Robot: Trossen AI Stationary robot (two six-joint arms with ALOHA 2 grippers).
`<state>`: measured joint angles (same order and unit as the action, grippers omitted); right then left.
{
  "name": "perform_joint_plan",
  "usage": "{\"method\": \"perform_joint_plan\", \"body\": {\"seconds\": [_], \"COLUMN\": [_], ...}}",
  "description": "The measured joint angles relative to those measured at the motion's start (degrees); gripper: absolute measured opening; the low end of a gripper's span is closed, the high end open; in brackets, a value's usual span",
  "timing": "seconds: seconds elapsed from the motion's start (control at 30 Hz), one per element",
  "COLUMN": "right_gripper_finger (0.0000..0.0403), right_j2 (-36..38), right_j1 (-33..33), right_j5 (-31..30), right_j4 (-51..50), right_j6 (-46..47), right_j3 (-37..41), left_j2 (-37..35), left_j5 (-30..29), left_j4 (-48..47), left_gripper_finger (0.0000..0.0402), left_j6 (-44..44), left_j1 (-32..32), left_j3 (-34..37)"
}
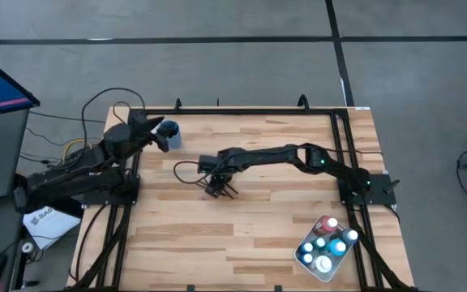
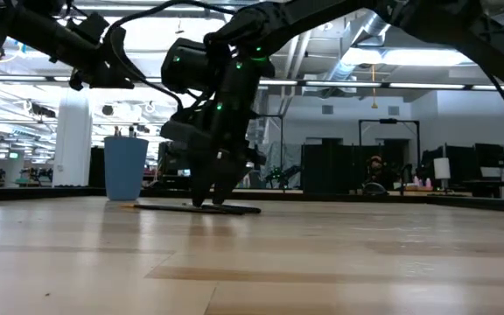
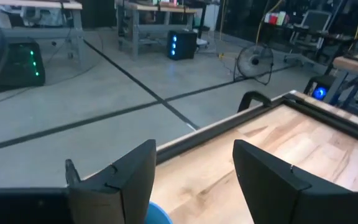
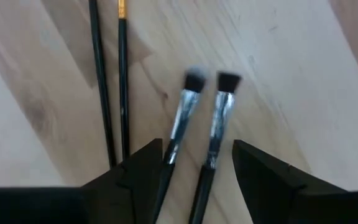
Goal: Pick & Place Paint Supplies
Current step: Put the silver paint brush into the blue cup
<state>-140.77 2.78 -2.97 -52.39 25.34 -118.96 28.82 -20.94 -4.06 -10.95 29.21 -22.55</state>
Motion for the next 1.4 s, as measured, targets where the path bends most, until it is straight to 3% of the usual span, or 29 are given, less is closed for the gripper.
{"method": "perform_joint_plan", "body": {"seconds": [0.2, 0.37, 0.47, 0.57, 0.63, 1.03, 1.2, 1.4], "right_gripper_finger": [0.0178, 0.0147, 0.0106, 0.0037, 0.0016, 0.0012, 0.0012, 0.0009], "right_j2": [-0.1, -0.1, -0.1, 0.1, 0.1, 3.0, 3.8, 6.2], "right_j1": [0.6, 0.6, 0.3, 0.3, 0.3, 0.3, 1.0, 0.0], "right_j5": [0.1, 0.2, -0.6, -0.4, 0.3, 0.6, 3.5, 1.8], "right_j4": [0.1, -1.3, -1.4, -1.3, -1.1, 2.6, 2.6, 7.5], "right_j6": [0.0, 0.0, 0.0, 0.2, 0.9, 2.7, 2.7, 2.6], "right_j3": [0.0, 0.2, 0.3, 0.4, 0.4, -0.6, -0.3, -0.3], "left_j2": [-1.9, -2.3, -2.2, -2.2, -2.2, -2.2, -2.2, -2.3], "left_j5": [0.0, 0.0, 0.0, 0.0, 0.0, 3.6, 5.1, 13.7], "left_j4": [0.1, 0.0, 0.0, 0.0, 0.0, 0.2, 0.0, 0.1], "left_gripper_finger": [0.0198, 0.0195, 0.0195, 0.0195, 0.0195, 0.0195, 0.0195, 0.0195], "left_j6": [0.0, 0.0, 0.0, 0.0, 0.0, -1.6, -2.3, -11.4], "left_j1": [0.0, 0.0, 0.0, 0.0, 0.0, 0.0, 0.0, 0.0], "left_j3": [0.0, 0.0, 0.0, 0.0, 0.0, -2.1, -2.8, -2.8]}}
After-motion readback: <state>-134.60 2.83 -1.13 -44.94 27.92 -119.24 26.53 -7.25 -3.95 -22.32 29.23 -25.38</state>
